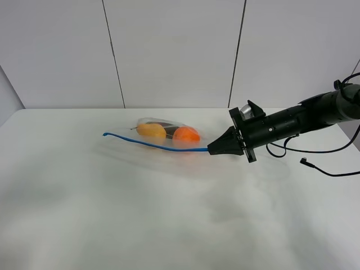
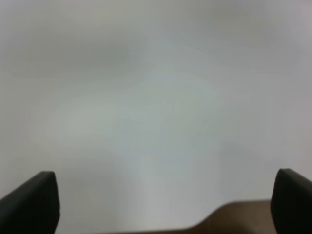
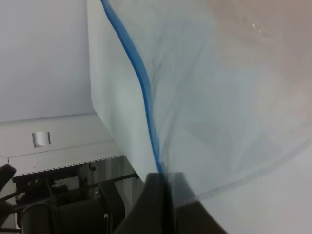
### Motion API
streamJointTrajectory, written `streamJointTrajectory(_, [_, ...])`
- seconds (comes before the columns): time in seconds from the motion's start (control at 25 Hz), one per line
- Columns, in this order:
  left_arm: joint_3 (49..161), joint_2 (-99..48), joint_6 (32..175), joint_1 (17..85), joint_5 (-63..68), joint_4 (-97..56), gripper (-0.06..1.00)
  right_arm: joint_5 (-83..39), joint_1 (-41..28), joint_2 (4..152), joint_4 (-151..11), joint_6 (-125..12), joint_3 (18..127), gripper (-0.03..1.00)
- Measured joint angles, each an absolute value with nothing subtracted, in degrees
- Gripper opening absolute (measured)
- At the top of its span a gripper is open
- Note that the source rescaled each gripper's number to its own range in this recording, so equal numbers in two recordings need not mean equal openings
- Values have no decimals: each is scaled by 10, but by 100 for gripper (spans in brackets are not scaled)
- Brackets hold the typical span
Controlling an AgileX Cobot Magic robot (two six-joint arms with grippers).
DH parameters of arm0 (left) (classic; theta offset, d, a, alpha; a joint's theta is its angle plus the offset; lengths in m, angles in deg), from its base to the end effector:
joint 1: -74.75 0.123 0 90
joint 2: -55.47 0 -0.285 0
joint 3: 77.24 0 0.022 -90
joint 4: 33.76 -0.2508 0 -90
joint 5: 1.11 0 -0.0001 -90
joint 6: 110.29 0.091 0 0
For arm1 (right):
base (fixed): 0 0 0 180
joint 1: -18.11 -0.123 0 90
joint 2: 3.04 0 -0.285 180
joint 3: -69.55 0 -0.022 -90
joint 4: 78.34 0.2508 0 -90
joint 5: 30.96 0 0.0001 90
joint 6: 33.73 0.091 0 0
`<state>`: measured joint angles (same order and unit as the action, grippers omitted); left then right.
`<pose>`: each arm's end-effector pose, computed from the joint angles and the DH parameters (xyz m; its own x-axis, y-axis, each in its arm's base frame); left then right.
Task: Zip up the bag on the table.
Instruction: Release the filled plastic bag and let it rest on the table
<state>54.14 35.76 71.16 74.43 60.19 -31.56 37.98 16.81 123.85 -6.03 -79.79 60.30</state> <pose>0.0266 -0.0032 0.2741 -0.6373 0.0104 -0.7705 0.0359 0.9992 -0.0162 0.3628 0.0892 0.1439 -0.9981 -0.0039 -0.0609 -0.0560 0.4562 0.8881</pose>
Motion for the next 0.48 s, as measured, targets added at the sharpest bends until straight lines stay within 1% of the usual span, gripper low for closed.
streamJointTrajectory(0.24, [541, 470, 712, 744, 602, -316, 100, 380, 168, 1239, -60, -795, 603, 1])
streamJointTrajectory(0.32, [541, 479, 712, 744, 602, -315, 100, 380, 168, 1239, -61, -791, 603, 5])
streamJointTrajectory(0.36, [541, 480, 712, 744, 602, -315, 100, 380, 168, 1239, -62, -787, 603, 9])
streamJointTrajectory(0.4, [541, 480, 712, 744, 602, -315, 100, 380, 168, 1239, -64, -783, 603, 17])
streamJointTrajectory(0.48, [541, 480, 712, 744, 602, -315, 100, 380, 168, 1239, -72, -780, 603, 38])
